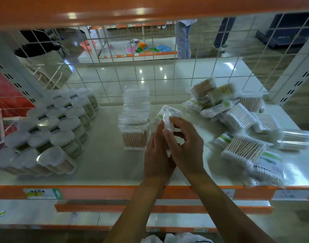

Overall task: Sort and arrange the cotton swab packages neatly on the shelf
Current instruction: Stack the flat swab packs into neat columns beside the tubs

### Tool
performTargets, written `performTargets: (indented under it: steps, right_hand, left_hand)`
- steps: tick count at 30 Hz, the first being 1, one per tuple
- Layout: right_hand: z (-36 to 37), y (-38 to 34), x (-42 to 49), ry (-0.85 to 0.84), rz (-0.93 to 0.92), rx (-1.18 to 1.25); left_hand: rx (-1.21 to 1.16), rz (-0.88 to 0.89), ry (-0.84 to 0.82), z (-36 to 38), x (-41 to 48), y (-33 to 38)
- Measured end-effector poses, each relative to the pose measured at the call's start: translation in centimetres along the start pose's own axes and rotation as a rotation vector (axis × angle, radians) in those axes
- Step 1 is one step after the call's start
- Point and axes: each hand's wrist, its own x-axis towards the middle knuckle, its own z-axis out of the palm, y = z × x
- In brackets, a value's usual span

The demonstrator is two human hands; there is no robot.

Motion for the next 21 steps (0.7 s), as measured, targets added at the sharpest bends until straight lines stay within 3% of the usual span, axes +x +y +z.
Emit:
performTargets:
  steps: [10, 16, 21]
  right_hand:
    - [-0.3, 0.9, -0.3, -0.034, -0.074, 0.004]
    - [0.2, 1.3, -0.6, -0.157, 0.019, 0.037]
    - [0.6, 1.1, -1.1, -0.216, 0.074, 0.072]
  left_hand:
    - [-0.13, -0.187, 0.033, -1.4, 0.1, -0.5]
    - [-0.291, -0.227, 0.033, -3.2, 0.2, -0.5]
    - [-0.265, -0.235, 0.095, -3.5, 0.0, -0.9]
